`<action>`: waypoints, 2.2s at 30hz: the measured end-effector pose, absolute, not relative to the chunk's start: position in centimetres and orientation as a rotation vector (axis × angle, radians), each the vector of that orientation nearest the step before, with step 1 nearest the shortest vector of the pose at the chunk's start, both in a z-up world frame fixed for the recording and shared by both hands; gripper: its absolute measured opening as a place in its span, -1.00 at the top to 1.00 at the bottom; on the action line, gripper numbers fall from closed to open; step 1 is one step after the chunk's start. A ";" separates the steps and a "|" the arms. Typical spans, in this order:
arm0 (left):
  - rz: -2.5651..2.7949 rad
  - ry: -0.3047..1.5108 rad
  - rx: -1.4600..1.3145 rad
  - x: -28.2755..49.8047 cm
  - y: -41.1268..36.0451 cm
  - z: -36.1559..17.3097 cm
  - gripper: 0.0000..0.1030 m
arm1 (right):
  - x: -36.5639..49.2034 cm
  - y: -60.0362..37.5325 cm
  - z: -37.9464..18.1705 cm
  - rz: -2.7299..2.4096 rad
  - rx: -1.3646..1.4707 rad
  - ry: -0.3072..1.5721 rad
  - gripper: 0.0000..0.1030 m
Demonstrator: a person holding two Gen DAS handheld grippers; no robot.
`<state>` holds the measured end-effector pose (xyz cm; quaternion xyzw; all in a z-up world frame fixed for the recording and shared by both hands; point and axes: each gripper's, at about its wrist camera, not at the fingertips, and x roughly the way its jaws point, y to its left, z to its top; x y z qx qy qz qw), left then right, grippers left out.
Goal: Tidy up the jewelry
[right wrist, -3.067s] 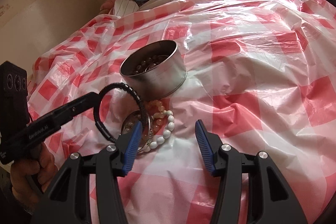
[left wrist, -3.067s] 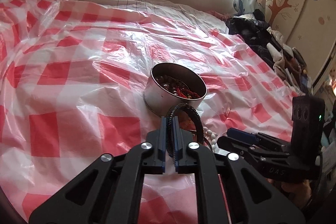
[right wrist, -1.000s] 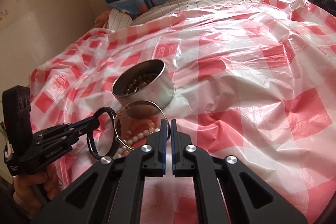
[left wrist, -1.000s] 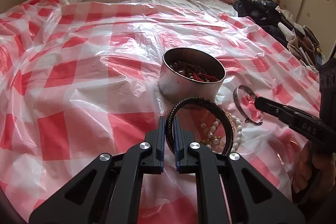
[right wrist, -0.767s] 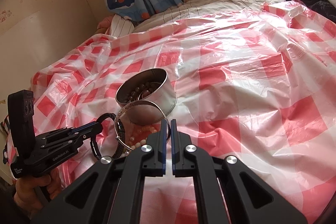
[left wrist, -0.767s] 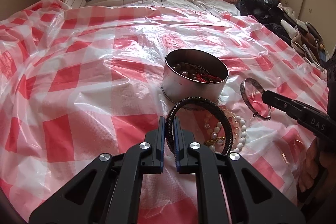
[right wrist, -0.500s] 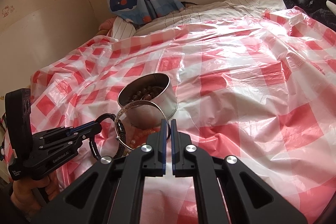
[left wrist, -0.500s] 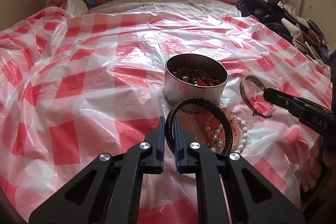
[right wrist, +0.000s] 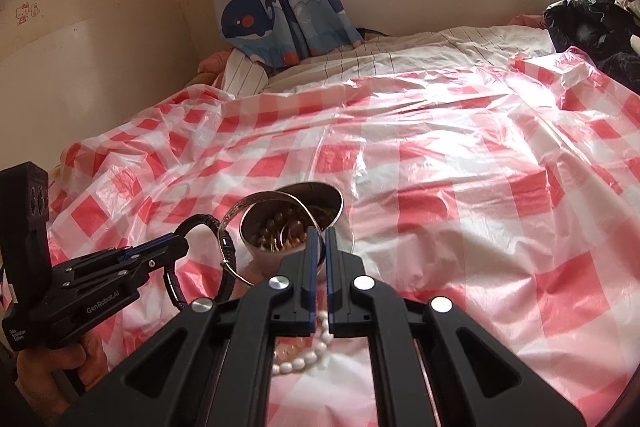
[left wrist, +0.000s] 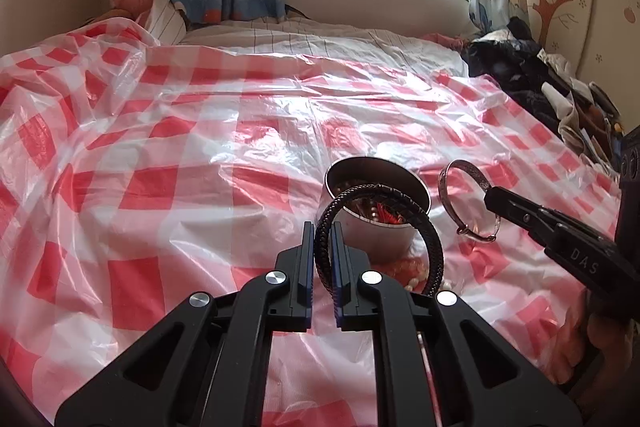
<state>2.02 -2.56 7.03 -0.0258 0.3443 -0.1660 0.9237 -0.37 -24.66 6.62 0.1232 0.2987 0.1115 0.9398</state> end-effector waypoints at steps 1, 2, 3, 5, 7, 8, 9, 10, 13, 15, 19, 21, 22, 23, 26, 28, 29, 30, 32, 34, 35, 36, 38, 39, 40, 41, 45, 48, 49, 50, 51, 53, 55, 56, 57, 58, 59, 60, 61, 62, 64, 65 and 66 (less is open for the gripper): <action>-0.336 0.703 -0.058 2.2 -2.6 7.2 0.86 | -0.2 -24.7 6.7 0.226 0.250 0.607 0.92; -0.333 0.701 -0.061 2.4 -2.6 7.4 0.86 | -0.1 -24.7 6.8 0.221 0.247 0.605 0.92; -0.332 0.698 -0.065 2.7 -2.8 7.5 0.86 | 0.1 -24.7 6.9 0.215 0.242 0.606 0.92; -0.333 0.699 -0.067 3.1 -3.1 7.7 0.86 | 0.4 -24.8 6.9 0.207 0.234 0.611 0.92; -0.329 0.702 -0.068 3.7 -3.5 7.7 0.86 | 0.8 -24.7 6.9 0.196 0.218 0.618 0.92; -0.329 0.705 -0.068 4.0 -3.7 7.7 0.86 | 1.1 -24.7 6.9 0.187 0.205 0.619 0.92; -0.329 0.707 -0.069 4.2 -3.8 7.7 0.86 | 1.3 -24.7 6.9 0.180 0.197 0.620 0.92; -0.332 0.710 -0.073 4.5 -4.0 7.6 0.86 | 1.6 -24.8 6.9 0.175 0.193 0.622 0.92; -0.335 0.715 -0.075 5.1 -4.7 7.4 0.86 | 2.6 -24.9 7.1 0.171 0.178 0.623 0.92; -0.339 0.716 -0.074 5.6 -5.2 7.4 0.86 | 2.9 -24.8 7.1 0.170 0.166 0.620 0.92; -0.347 0.726 -0.079 6.9 -6.1 7.1 0.86 | 3.7 -24.4 7.2 0.172 0.146 0.621 0.92; -0.347 0.744 -0.078 7.8 -6.5 6.7 0.85 | 4.2 -24.1 7.0 0.177 0.138 0.628 0.92; -0.357 0.770 -0.076 8.3 -6.8 6.3 0.85 | 4.5 -23.9 6.8 0.180 0.129 0.635 0.92; -0.361 0.786 -0.077 8.6 -7.0 5.9 0.85 | 4.9 -23.6 6.7 0.182 0.122 0.640 0.92; -0.346 0.793 -0.074 8.9 -7.0 5.6 0.84 | 6.1 -22.5 6.1 0.193 0.091 0.663 0.92; -0.330 0.788 -0.072 8.7 -6.7 5.6 0.84 | 6.8 -21.9 5.8 0.202 0.076 0.674 0.92; -0.324 0.787 -0.069 8.6 -6.5 5.7 0.84 | 7.0 -21.6 5.7 0.207 0.071 0.680 0.92; -0.318 0.787 -0.069 8.6 -6.3 5.7 0.82 | 7.2 -21.3 5.5 0.208 0.066 0.682 0.92; -0.305 0.786 -0.065 8.4 -6.0 5.9 0.78 | 7.5 -21.0 5.3 0.213 0.062 0.688 0.92; -0.292 0.785 -0.056 8.2 -5.7 5.9 0.75 | 7.8 -20.8 4.9 0.217 0.057 0.705 0.90; -0.290 0.784 -0.054 8.0 -5.5 6.0 0.74 | 8.0 -20.7 4.7 0.224 0.056 0.720 0.89; -0.290 0.783 -0.054 7.9 -5.4 6.0 0.72 | 8.2 -20.6 4.5 0.223 0.055 0.730 0.88; -0.289 0.783 -0.052 7.4 -5.2 6.1 0.68 | 8.1 -20.8 4.4 0.218 0.065 0.729 0.32; -0.290 0.784 -0.052 7.2 -5.1 6.1 0.66 | 7.9 -20.9 4.5 0.216 0.071 0.717 0.24; -0.291 0.785 -0.051 7.0 -5.1 6.1 0.65 | 7.7 -21.1 4.7 0.213 0.074 0.707 0.24; -0.289 0.786 -0.049 6.7 -5.0 6.1 0.65 | 7.4 -21.3 5.0 0.214 0.080 0.701 0.24; -0.286 0.788 -0.042 5.5 -4.6 6.3 0.61 | 6.1 -22.0 5.4 0.217 0.106 0.705 0.24; -0.288 0.791 -0.032 4.6 -4.4 6.3 0.54 | 4.6 -22.7 5.5 0.221 0.128 0.722 0.24; -0.291 0.792 -0.027 4.2 -4.3 6.4 0.51 | 4.0 -23.1 5.4 0.221 0.135 0.730 0.24; -0.293 0.793 -0.024 3.8 -4.1 6.3 0.49 | 3.2 -23.5 5.3 0.221 0.145 0.741 0.24; -0.293 0.794 -0.021 3.4 -4.0 6.3 0.46 | 2.4 -23.9 5.2 0.220 0.157 0.751 0.24; -0.299 0.801 -0.018 2.5 -3.7 6.0 0.43 | 0.8 -24.6 4.6 0.216 0.176 0.778 0.24; -0.308 0.812 -0.011 1.8 -3.6 5.4 0.42 | -0.5 -25.0 3.9 0.212 0.194 0.804 0.24; -0.312 0.818 -0.008 1.5 -3.6 5.1 0.42 | -0.9 -25.2 3.6 0.210 0.205 0.821 0.24; -0.320 0.825 -0.009 1.3 -3.6 4.8 0.42 | -1.1 -25.2 3.3 0.213 0.207 0.835 0.24; -0.331 0.835 -0.007 1.1 -3.7 4.4 0.41 | -1.1 -25.0 3.1 0.215 0.199 0.844 0.24; -0.336 0.842 -0.001 1.0 -3.9 4.1 0.41 | -1.1 -24.7 3.0 0.216 0.184 0.852 0.24; -0.345 0.844 0.003 0.8 -4.2 3.9 0.41 | -1.0 -24.4 2.8 0.220 0.174 0.859 0.24; -0.356 0.845 0.008 0.7 -4.5 3.8 0.41 | -1.0 -24.2 2.7 0.224 0.168 0.864 0.24; -0.364 0.844 0.017 0.5 -4.8 3.8 0.41 | -1.0 -24.1 2.5 0.226 0.163 0.868 0.24; -0.376 0.841 0.032 0.3 -5.4 3.7 0.35 | -0.8 -23.6 2.0 0.237 0.154 0.880 0.24; -0.378 0.841 0.034 0.3 -5.6 3.6 0.33 | -0.7 -23.4 1.8 0.243 0.153 0.887 0.24; -0.380 0.844 0.033 0.3 -5.6 3.5 0.32 | -0.6 -23.2 1.6 0.250 0.152 0.894 0.24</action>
